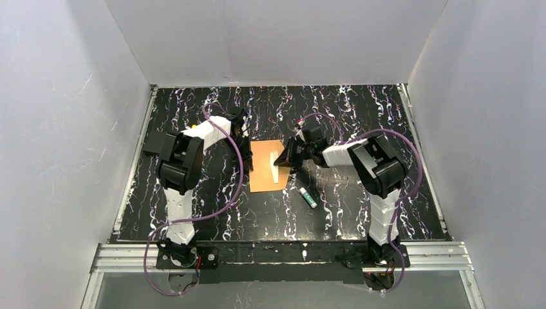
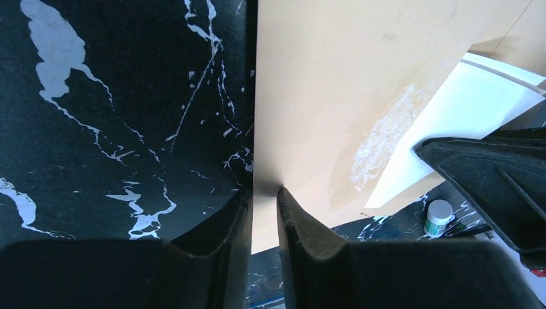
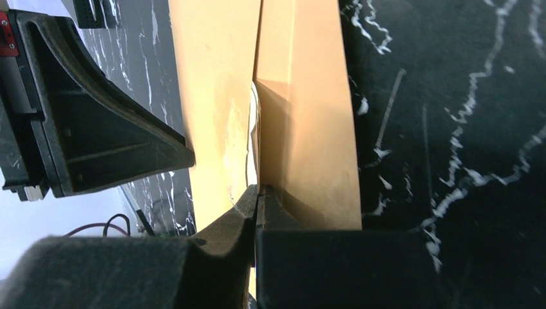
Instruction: Place the letter into the envelope and seal it
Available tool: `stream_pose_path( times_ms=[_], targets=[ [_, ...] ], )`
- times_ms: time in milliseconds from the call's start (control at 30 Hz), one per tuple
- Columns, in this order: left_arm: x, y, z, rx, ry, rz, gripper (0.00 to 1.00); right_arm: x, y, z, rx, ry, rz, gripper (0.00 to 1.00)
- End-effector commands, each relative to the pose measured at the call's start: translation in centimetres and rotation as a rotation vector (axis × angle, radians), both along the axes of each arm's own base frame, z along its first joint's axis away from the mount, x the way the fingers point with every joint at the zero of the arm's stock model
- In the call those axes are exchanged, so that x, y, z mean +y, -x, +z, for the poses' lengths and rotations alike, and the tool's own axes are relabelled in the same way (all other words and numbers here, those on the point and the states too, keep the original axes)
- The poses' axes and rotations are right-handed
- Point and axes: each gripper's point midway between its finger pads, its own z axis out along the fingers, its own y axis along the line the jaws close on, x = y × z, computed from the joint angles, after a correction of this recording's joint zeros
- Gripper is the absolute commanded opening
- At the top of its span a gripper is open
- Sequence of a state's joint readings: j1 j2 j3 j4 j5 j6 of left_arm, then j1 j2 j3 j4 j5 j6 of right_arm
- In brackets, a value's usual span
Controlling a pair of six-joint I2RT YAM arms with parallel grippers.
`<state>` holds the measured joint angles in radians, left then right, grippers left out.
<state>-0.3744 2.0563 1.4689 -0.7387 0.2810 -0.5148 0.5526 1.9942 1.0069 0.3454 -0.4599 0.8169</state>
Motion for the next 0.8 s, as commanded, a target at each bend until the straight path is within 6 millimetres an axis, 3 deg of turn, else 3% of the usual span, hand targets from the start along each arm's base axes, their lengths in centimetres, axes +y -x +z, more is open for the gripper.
stream_pose_path(
  times_ms=[0,200,367,467,633,767],
  targets=[
    [-0.3,0.8,-0.8,0.032,0.011,-0.038,0.19,2.0,0.3,-0.6,0.019,-0.001,0.031,0.07],
    [-0.3,0.7,-1.0,0.027,0.012,-0.065,0.19,2.5,0.2,-0.8,0.032,0.014,0.044,0.1],
    [0.2,0.9,-1.2,0.031,-0.009,-0.069,0.19,2.3,-0.4,0.0,0.011,0.037,0.037,0.33],
    [0.4,1.0,-1.3,0.035,-0.017,-0.066,0.19,1.3,-0.9,0.6,-0.006,0.057,0.008,0.39],
    [0.5,1.3,-1.6,0.046,-0.023,-0.066,0.18,-0.2,-1.7,0.7,-0.02,0.06,-0.029,0.38],
    [0.6,1.3,-1.8,0.053,-0.025,-0.069,0.18,0.1,-2.1,0.7,-0.042,0.043,-0.005,0.28]
  ],
)
